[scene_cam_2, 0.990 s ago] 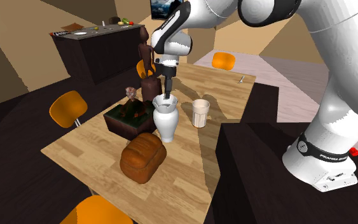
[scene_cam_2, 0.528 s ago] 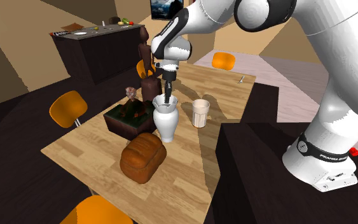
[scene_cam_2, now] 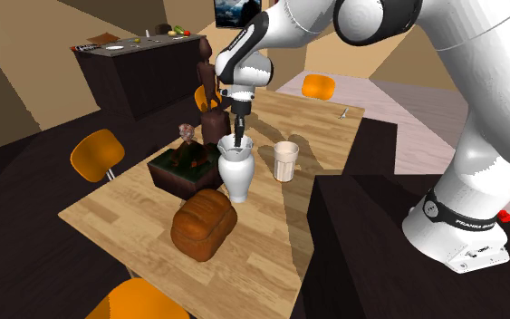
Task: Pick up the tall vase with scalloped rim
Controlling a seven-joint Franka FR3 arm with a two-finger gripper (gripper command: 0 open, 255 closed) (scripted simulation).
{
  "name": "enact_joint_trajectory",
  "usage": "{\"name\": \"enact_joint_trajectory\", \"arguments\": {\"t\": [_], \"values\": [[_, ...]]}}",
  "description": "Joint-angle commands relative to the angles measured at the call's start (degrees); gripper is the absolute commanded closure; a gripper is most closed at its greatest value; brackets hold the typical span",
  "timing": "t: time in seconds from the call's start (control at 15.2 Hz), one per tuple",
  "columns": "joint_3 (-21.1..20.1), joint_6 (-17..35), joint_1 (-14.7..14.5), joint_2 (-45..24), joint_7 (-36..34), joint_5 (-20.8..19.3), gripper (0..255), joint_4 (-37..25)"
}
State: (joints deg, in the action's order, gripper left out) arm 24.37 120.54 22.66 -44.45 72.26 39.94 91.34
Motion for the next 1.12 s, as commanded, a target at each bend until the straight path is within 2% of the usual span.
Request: {"name": "enact_joint_trajectory", "arguments": {"t": [0.0, 1.06], "values": [[0.17, -0.42, -0.08, 0.39, -0.23, -0.25, 255, -0.02], [2.64, -6.43, -1.52, 7.08, -3.58, -3.88, 255, -0.15]]}}
